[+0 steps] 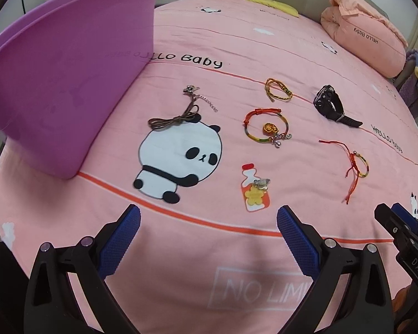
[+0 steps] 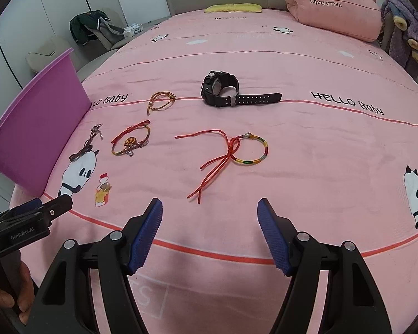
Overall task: Organize jewelry
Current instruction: 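Withdraw both tools from the tub toward the red string bracelets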
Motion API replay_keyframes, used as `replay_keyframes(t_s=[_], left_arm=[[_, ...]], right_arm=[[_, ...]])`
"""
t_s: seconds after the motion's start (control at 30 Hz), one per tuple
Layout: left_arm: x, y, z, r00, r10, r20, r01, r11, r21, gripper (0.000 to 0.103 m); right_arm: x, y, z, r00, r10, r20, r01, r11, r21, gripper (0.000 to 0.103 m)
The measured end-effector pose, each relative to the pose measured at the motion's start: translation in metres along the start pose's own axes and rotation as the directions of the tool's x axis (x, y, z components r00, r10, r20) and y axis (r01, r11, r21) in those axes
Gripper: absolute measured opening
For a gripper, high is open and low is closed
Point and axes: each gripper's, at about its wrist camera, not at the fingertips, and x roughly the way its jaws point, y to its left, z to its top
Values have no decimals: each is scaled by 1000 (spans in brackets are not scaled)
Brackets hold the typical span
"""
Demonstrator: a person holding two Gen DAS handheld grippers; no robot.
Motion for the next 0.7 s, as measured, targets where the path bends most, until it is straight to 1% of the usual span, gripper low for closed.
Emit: replay_keyframes(t_s=[0.23, 0.4, 0.53, 0.7], left_arm=[[26, -17, 4, 1000, 24, -2, -24, 1000, -8, 96], [38, -29, 7, 999, 43, 13, -43, 999, 7, 96], [48, -34, 8, 998, 56, 18, -57, 998, 12, 96], [59, -38, 7, 998, 63, 6, -63, 998, 13, 96]], right_arm=[[34, -15, 19, 1000, -19, -16, 19, 1000, 0, 68], [54, -23, 33, 998, -64, -24, 64, 998, -25, 68], [69, -30, 40, 995, -90, -37, 89, 996, -31, 68], [82, -33, 41, 994, -99, -47, 97, 994, -49, 68]])
